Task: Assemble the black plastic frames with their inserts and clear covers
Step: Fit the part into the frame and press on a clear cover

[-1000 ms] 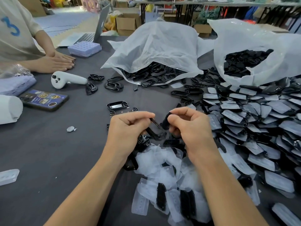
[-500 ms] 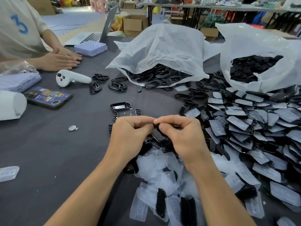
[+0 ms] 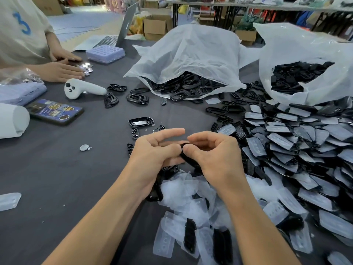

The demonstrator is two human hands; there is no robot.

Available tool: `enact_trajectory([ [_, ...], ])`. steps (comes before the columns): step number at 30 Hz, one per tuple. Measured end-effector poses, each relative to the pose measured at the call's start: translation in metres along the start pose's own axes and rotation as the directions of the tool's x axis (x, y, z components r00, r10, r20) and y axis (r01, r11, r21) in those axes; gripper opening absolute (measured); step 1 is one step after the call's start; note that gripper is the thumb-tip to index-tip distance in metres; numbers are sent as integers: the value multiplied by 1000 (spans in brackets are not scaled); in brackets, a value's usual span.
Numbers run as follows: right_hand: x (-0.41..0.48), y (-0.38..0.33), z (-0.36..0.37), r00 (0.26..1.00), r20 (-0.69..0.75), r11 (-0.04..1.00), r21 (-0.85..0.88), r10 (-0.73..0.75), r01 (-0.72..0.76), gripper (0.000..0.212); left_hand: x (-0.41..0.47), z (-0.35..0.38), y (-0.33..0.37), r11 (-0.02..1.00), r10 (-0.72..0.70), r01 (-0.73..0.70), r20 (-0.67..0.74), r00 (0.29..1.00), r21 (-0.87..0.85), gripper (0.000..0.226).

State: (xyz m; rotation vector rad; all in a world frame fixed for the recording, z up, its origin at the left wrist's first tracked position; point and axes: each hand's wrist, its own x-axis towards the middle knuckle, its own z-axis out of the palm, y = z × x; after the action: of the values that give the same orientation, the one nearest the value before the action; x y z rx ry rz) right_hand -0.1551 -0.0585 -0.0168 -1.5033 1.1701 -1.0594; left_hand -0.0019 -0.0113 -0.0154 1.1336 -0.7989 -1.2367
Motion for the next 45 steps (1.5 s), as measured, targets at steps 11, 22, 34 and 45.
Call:
enact_trajectory([
  [11, -3, -3, 8, 984, 154, 980, 163, 85, -110, 22, 0, 4, 0, 971, 185, -136, -253, 950, 198, 36],
  [22, -2, -6, 8, 990, 50, 932, 334, 131, -141, 25, -1, 9, -2, 998, 0, 1, -12, 1000, 69, 26],
  [34, -3, -4, -1, 994, 26, 966, 236, 106, -109, 32, 1, 10, -7, 987, 101, -68, -231, 968, 146, 20],
  [45, -1, -11, -8, 949, 231, 823, 480, 214, -302, 23, 2, 2, -2, 999, -39, 39, -46, 998, 1, 13],
])
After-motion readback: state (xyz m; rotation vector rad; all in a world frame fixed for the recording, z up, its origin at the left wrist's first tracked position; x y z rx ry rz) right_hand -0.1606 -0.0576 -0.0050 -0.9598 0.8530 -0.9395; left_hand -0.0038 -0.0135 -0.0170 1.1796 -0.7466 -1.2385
